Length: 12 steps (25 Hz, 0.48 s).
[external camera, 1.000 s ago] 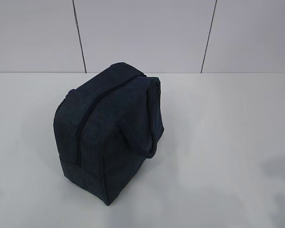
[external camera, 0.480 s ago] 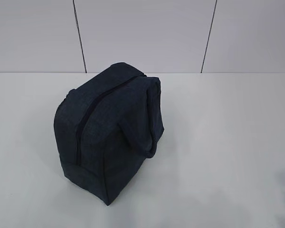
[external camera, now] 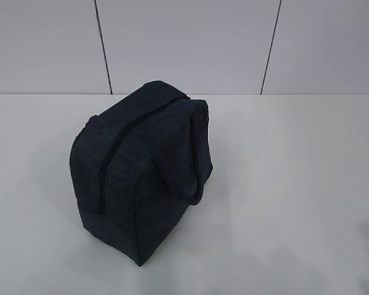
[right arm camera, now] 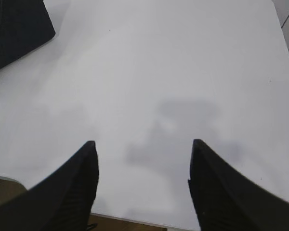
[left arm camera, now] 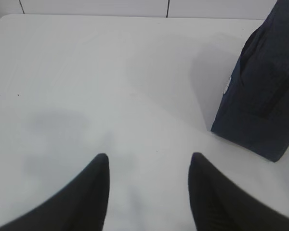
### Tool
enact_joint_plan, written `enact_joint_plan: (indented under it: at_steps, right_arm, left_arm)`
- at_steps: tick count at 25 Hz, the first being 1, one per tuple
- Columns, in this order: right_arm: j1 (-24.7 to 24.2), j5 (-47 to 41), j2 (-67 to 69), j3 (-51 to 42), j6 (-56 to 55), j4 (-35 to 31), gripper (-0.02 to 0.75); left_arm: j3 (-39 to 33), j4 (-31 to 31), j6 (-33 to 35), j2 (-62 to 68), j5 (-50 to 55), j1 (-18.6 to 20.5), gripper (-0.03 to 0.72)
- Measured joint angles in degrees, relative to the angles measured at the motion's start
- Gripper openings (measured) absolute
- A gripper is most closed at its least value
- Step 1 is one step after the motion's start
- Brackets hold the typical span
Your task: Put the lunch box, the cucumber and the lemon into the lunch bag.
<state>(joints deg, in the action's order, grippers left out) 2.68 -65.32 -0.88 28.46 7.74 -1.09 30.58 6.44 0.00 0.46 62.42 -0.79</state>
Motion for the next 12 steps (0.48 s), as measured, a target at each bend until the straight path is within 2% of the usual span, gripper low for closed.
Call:
enact_joint_plan:
  at_steps: [12]
  right_arm:
    - [0.0, -0.1, 0.0, 0.0, 0.0, 0.0, 0.473]
  left_arm:
    - [0.0, 0.0, 0.0, 0.0, 0.0, 0.0, 0.328]
